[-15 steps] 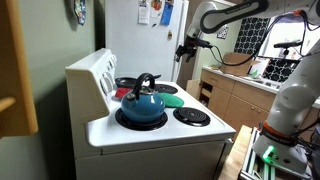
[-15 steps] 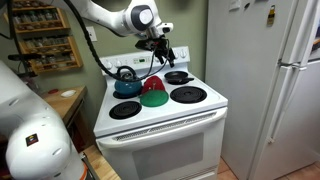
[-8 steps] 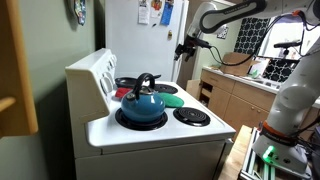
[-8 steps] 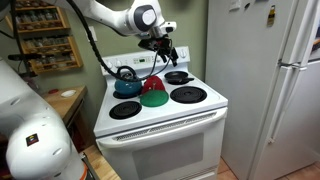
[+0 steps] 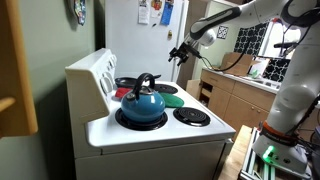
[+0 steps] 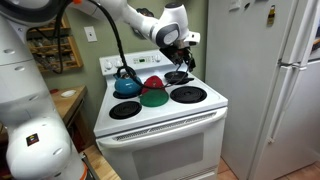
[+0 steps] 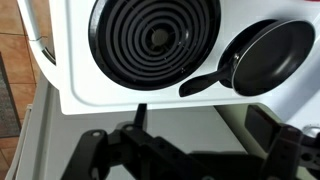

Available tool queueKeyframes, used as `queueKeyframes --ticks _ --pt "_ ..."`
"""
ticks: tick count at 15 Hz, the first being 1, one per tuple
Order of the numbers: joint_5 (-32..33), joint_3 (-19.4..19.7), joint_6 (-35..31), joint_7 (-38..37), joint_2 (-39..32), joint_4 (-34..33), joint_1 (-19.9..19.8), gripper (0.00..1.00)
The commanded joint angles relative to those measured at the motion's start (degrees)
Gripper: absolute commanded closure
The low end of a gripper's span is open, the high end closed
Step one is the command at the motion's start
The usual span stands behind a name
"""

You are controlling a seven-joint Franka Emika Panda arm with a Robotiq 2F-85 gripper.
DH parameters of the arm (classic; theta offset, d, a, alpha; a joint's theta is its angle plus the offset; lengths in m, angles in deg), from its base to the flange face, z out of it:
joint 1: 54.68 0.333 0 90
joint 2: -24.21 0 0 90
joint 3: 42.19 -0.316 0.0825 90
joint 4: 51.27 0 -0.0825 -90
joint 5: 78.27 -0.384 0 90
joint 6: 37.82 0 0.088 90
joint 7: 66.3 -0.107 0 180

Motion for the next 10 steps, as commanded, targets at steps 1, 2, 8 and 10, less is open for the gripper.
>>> queueKeyframes --ticks 1,2,8,10 --pt "-0.21 0.28 0.09 -0.08 -0.92 -0.91 0.30 0.00" --pt "-0.32 0.24 0.09 -0.08 -1.41 -1.46 0.36 0.00" --pt "-0.43 0.20 0.10 -0.08 -1.44 -1.84 0.50 0.00" --pt "-0.43 0.20 0.10 -0.08 -1.44 -1.86 0.50 0.00"
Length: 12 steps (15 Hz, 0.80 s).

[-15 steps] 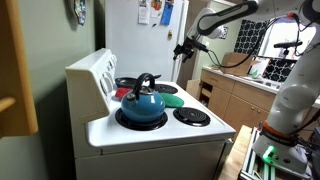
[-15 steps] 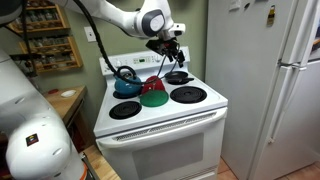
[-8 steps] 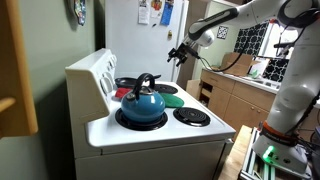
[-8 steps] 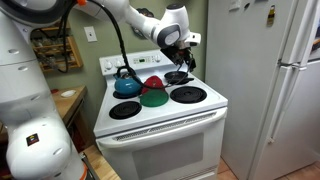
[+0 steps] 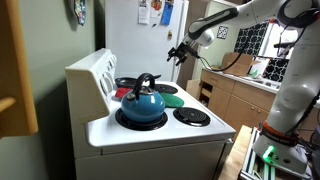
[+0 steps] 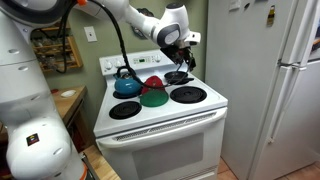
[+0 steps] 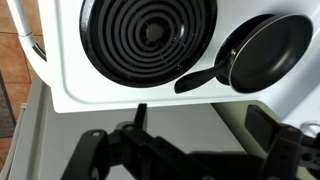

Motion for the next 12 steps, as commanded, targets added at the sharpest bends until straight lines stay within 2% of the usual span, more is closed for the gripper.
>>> queueKeyframes --ticks 1,3,8,9,10,12 --pt "0.14 0.18 0.12 -0.16 0.01 -0.09 0.19 0.00" --pt "3.80 -0.87 2.34 -3.79 -0.66 0.00 1.46 0.00" --pt "26.41 -2.35 12.24 -25.26 -3.13 -1.54 5.49 0.00" --pt "29.33 -2.68 13.83 -28.21 -4.36 -2.62 6.38 0.00" --pt "30.35 -3.05 14.61 -29.91 -5.59 -3.52 7.16 0.00" --pt "28.27 -3.87 16.70 -32.64 -8.66 -6.44 8.66 0.00"
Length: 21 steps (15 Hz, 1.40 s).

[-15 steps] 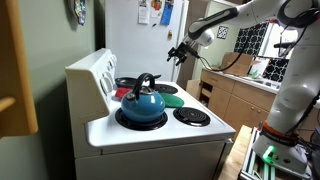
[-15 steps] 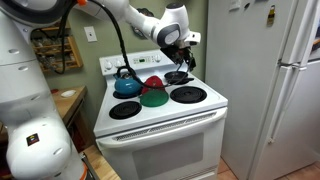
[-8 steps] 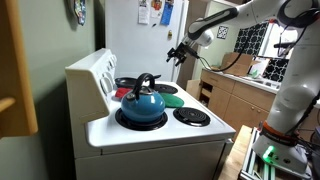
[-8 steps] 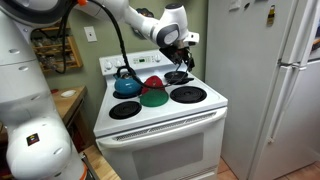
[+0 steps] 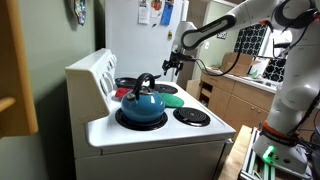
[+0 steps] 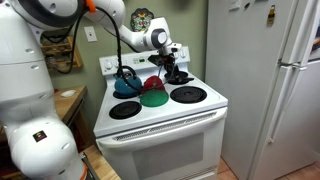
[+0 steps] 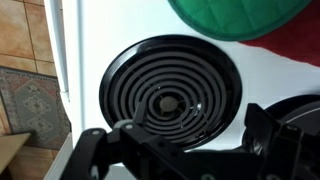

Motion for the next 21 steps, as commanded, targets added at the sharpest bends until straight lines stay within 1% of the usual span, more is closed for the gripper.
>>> queueKeyframes --ticks 1,3,5,6,8,12,13,14,16,21 --pt "-0.48 -0.95 4.23 -5.30 -6.10 -6.16 2.36 0.00" --pt "-2.33 -1.27 3.96 -5.94 -9.18 -8.95 3.37 0.00" --pt "-3.08 -1.14 1.97 -6.51 -12.55 -12.02 4.21 0.00" --pt "-1.80 -0.58 2.05 -5.60 -8.78 -8.10 4.31 0.00" --pt "-1.89 -0.47 2.03 -5.62 -10.17 -9.32 4.68 0.00" --pt "-1.85 -0.35 2.04 -5.61 -9.74 -9.35 4.61 0.00" --pt "2.61 0.83 1.08 -7.06 -10.10 -8.91 5.37 0.00" --pt "-0.63 -0.17 2.04 -5.66 -9.78 -9.44 4.71 0.00" --pt "0.86 0.32 1.99 -5.72 -9.97 -9.44 4.88 0.00" --pt "1.20 0.49 1.92 -5.73 -10.12 -9.44 5.03 0.00"
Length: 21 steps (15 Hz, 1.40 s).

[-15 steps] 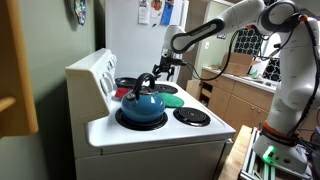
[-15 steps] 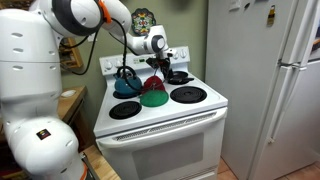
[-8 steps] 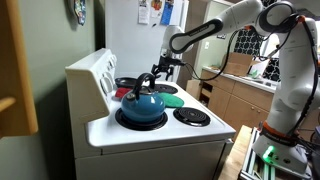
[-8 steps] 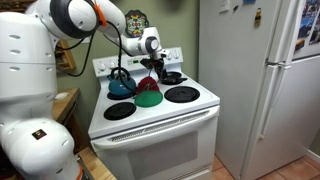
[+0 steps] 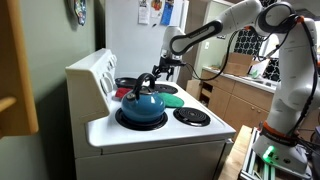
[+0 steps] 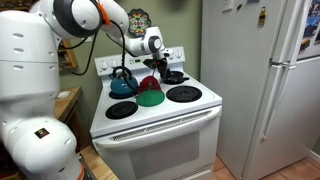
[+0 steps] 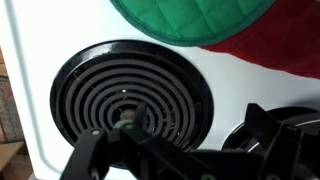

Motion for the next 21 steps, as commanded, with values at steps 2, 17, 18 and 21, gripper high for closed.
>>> queueKeyframes --ticks 2,17,18,21 --pt "-0.24 0.55 0.17 0.18 0.01 -0.13 0.51 0.00" --pt "-3.61 0.93 -12.45 -18.34 -14.56 -13.08 6.06 0.00" --pt "-3.74 1.35 -13.59 -18.72 -15.23 -13.82 6.28 0.00" --pt "-3.61 1.70 -12.50 -17.41 -14.15 -12.98 6.58 0.00"
